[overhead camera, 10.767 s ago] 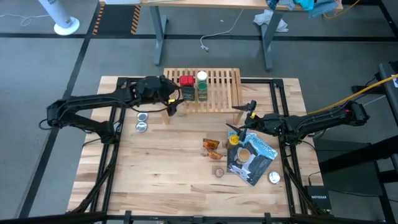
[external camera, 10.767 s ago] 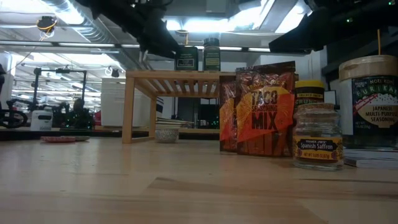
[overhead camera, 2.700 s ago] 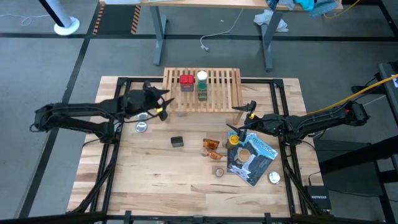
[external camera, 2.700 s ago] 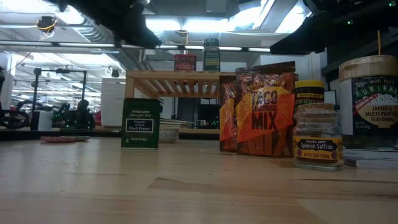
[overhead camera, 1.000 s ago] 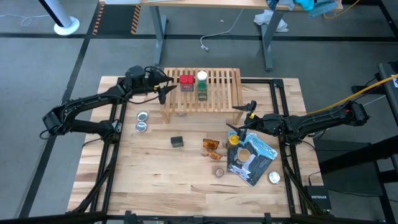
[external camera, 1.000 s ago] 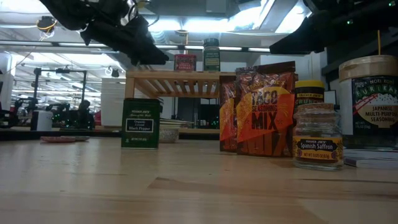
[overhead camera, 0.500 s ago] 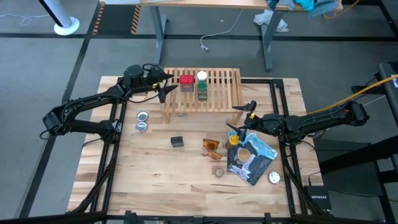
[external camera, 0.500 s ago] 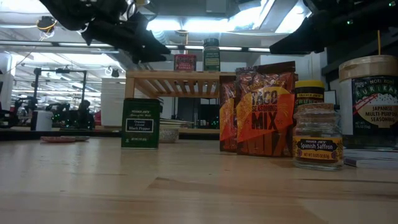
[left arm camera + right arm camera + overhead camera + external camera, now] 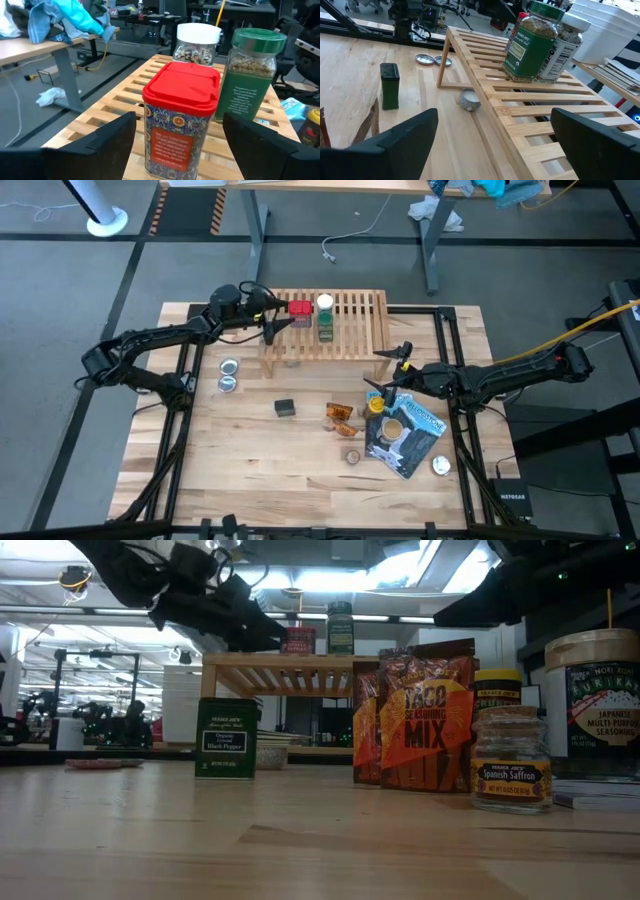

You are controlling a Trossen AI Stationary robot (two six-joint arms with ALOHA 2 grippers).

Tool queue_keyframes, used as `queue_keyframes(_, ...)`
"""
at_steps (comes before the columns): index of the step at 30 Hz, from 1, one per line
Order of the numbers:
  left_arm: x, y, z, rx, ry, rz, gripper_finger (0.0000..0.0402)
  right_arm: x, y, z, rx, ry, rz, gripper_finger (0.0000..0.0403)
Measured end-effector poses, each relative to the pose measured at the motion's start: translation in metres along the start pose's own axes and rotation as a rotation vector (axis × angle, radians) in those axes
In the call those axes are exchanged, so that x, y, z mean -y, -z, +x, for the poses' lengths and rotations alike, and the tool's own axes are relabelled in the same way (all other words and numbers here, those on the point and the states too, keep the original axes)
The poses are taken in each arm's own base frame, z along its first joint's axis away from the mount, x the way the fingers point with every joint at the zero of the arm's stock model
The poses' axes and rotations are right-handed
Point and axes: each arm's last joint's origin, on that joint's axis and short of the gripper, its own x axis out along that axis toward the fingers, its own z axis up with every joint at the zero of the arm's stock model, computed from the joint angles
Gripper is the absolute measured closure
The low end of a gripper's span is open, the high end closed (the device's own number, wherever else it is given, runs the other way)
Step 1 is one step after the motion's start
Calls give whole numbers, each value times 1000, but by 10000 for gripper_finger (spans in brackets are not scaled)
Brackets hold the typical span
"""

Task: Shelf spices
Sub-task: Remove the red seasoning can from the shelf

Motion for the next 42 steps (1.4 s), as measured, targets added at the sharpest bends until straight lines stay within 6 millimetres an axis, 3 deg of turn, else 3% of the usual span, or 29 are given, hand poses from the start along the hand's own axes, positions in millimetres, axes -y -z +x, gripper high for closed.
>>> queue_keyframes(30,-7,24,28,34,94,65,113,0,1,0,-10,-2,-5,10)
queue_keyframes(42,-2,20,30,69,111,88,223,0,2,0,-18,-3,-9,10)
